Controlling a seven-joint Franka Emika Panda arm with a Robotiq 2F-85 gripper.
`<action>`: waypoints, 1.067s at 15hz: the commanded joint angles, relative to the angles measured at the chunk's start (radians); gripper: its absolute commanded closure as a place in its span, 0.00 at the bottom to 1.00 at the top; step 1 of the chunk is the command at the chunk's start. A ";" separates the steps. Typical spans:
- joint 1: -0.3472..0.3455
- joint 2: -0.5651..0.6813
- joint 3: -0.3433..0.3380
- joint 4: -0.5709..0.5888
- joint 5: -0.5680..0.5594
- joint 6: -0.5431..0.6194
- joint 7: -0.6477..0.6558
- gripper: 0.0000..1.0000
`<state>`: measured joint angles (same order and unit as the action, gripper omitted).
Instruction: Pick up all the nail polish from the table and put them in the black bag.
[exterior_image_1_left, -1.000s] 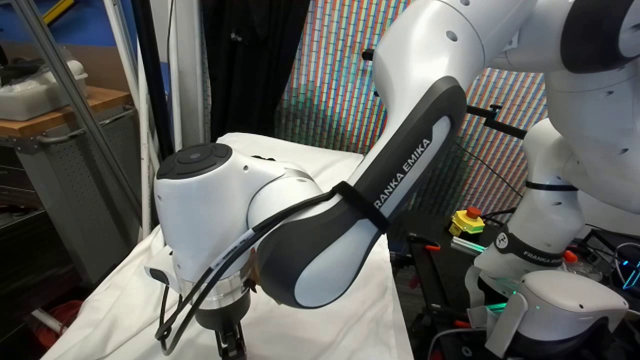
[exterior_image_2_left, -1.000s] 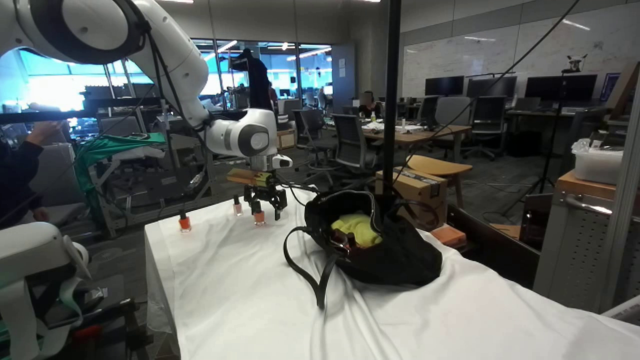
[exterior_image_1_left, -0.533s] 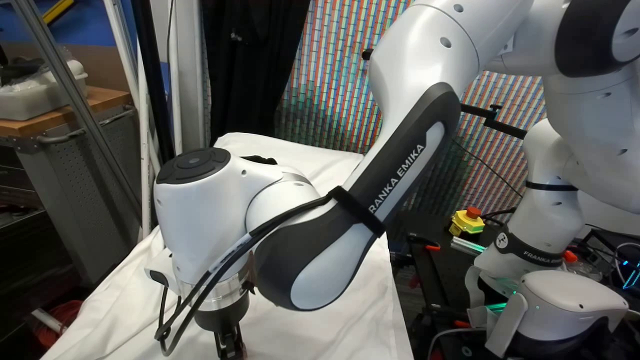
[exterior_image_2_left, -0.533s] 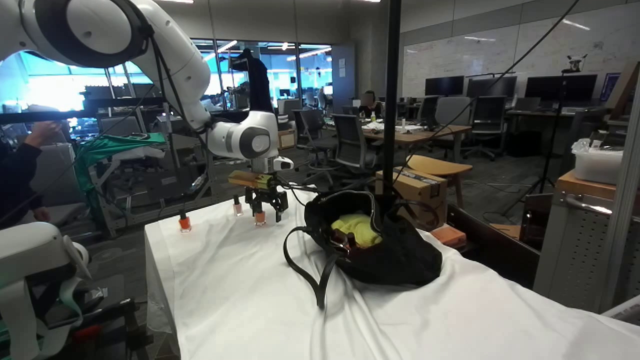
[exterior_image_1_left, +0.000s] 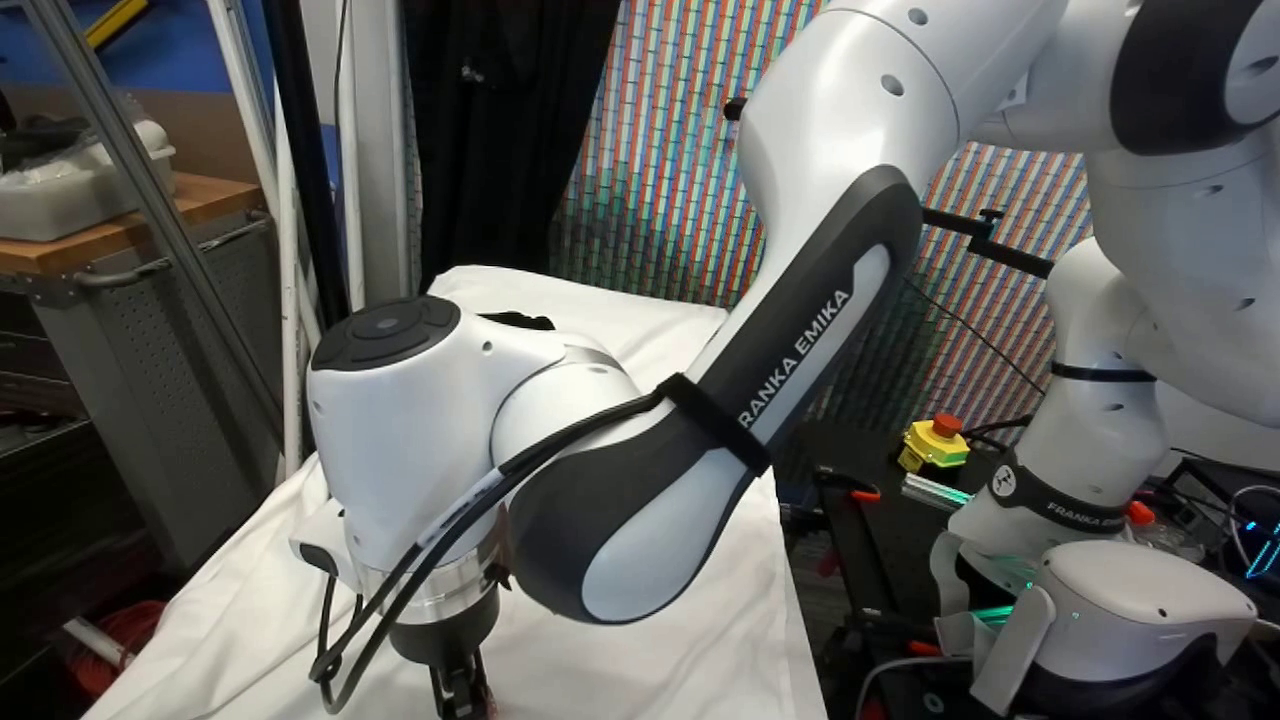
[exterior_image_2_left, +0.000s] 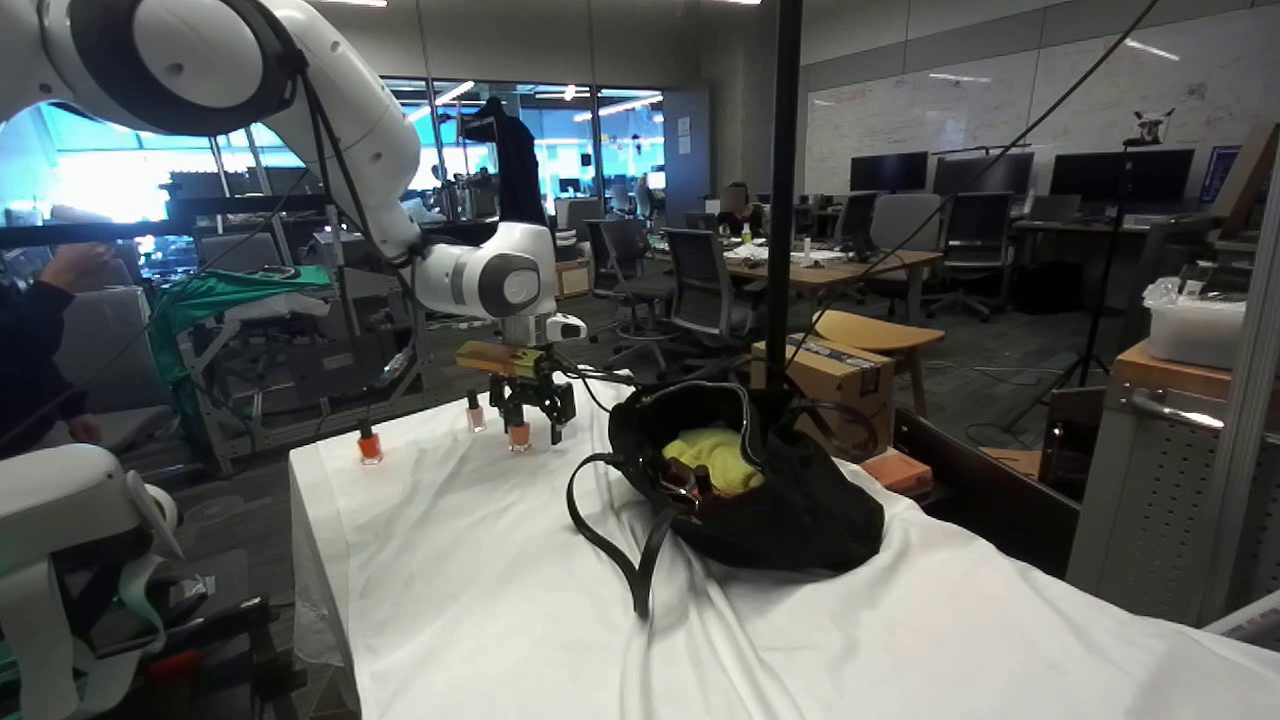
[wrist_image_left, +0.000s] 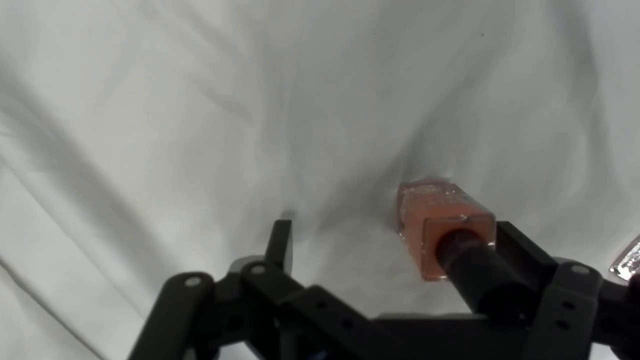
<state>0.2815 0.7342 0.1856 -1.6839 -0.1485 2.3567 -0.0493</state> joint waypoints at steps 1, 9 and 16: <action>0.015 0.017 -0.003 0.018 -0.002 -0.024 -0.021 0.16; 0.034 0.016 -0.001 0.010 -0.012 -0.036 -0.028 0.79; 0.045 0.008 -0.005 0.026 -0.025 -0.116 -0.044 0.84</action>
<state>0.3089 0.7400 0.1891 -1.6801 -0.1576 2.3096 -0.0798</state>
